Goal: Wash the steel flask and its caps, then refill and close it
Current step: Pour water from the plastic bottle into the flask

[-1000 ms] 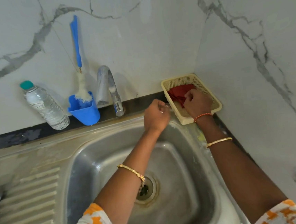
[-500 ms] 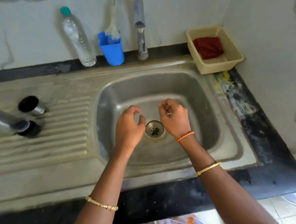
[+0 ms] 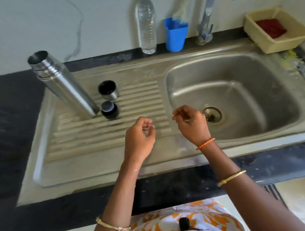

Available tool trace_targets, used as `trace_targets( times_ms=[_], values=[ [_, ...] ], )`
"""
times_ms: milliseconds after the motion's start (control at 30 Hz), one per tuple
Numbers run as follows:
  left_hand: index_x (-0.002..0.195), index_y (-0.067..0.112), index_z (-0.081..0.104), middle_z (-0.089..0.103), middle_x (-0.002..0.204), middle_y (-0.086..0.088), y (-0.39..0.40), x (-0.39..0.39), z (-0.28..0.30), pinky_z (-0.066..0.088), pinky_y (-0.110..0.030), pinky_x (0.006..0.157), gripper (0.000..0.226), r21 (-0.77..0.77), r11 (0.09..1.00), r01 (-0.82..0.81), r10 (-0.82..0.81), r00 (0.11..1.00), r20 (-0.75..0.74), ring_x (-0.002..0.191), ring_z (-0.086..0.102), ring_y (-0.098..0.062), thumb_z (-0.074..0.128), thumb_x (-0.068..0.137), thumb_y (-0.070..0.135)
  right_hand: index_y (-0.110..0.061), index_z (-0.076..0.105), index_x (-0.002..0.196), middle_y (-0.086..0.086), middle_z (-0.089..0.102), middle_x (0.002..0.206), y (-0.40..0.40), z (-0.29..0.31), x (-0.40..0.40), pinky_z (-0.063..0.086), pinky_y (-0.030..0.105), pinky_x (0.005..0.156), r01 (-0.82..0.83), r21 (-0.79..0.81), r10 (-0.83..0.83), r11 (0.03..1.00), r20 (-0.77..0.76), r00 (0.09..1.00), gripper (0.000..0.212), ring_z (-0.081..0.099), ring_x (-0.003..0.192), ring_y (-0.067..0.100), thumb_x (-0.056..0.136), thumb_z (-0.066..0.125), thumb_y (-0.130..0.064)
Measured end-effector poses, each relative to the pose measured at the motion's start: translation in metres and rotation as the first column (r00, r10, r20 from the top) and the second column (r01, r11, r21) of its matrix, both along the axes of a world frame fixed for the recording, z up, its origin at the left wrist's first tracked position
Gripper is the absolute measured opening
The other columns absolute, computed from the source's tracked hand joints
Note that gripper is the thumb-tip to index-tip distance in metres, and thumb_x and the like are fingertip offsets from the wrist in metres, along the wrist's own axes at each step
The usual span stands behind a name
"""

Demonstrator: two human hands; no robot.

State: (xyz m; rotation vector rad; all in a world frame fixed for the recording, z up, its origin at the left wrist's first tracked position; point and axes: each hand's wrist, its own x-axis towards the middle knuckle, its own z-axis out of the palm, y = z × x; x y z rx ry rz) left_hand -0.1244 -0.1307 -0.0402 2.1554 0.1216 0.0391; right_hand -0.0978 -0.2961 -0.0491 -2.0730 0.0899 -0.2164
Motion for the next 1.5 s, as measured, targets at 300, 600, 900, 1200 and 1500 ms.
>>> trace_targets(
  times_ms=[300, 600, 900, 1200, 1500],
  values=[
    [0.114, 0.014, 0.061, 0.062, 0.119, 0.003, 0.050, 0.032, 0.016, 0.045, -0.023, 0.072, 0.025, 0.005, 0.994, 0.112, -0.112, 0.993, -0.024, 0.068, 0.060, -0.012, 0.062, 0.090, 0.020, -0.021, 0.062, 0.088, -0.003, 0.071, 0.075, 0.072, 0.012, 0.018, 0.053, 0.031, 0.072, 0.162, 0.090, -0.156, 0.983, -0.075, 0.985, 0.019, 0.068, 0.072, 0.017, 0.082, 0.054, -0.005],
    [0.124, 0.010, 0.055, 0.062, 0.121, -0.005, 0.042, 0.137, 0.057, 0.052, -0.033, 0.084, 0.033, 0.055, 0.992, 0.117, -0.121, 0.990, 0.078, 0.101, 0.063, -0.022, 0.060, 0.092, 0.018, -0.014, 0.064, 0.092, 0.002, 0.072, 0.080, 0.075, 0.047, 0.099, 0.053, 0.024, 0.066, 0.135, 0.092, -0.132, 0.987, -0.041, 0.990, 0.017, 0.067, 0.073, 0.019, 0.084, 0.055, -0.003],
    [0.134, 0.009, 0.039, 0.055, 0.123, -0.015, 0.019, 0.296, 0.061, 0.048, -0.036, 0.082, 0.076, 0.180, 0.959, 0.220, -0.232, 0.971, 0.050, 0.111, 0.058, -0.030, 0.081, 0.072, 0.024, -0.001, 0.054, 0.115, 0.016, 0.065, 0.106, 0.075, 0.089, 0.274, 0.045, 0.032, 0.085, 0.145, -0.096, -0.142, 0.985, 0.034, 0.989, 0.038, 0.061, 0.098, 0.029, 0.079, 0.062, -0.011],
    [0.116, 0.008, 0.047, 0.059, 0.112, -0.010, -0.007, 0.379, 0.014, 0.052, -0.030, 0.073, 0.059, -0.087, 0.991, 0.099, -0.080, 0.977, 0.199, 0.095, 0.062, -0.022, 0.081, 0.069, 0.015, -0.009, 0.043, 0.123, 0.013, 0.062, 0.113, 0.075, 0.066, 0.342, 0.051, 0.034, 0.081, 0.194, -0.049, -0.188, 0.980, 0.117, 0.975, 0.067, 0.060, 0.102, 0.028, 0.072, 0.078, -0.033],
    [0.120, 0.008, 0.050, 0.058, 0.116, -0.012, -0.008, 0.370, 0.022, 0.049, -0.029, 0.081, 0.066, -0.170, 0.983, 0.073, -0.037, 0.977, 0.208, 0.104, 0.059, -0.023, 0.087, 0.067, 0.022, -0.011, 0.053, 0.109, 0.008, 0.068, 0.100, 0.064, 0.085, 0.335, 0.050, 0.033, 0.074, 0.211, -0.142, -0.193, 0.967, 0.129, 0.973, 0.060, 0.065, 0.093, 0.027, 0.066, 0.082, -0.041]
  ],
)
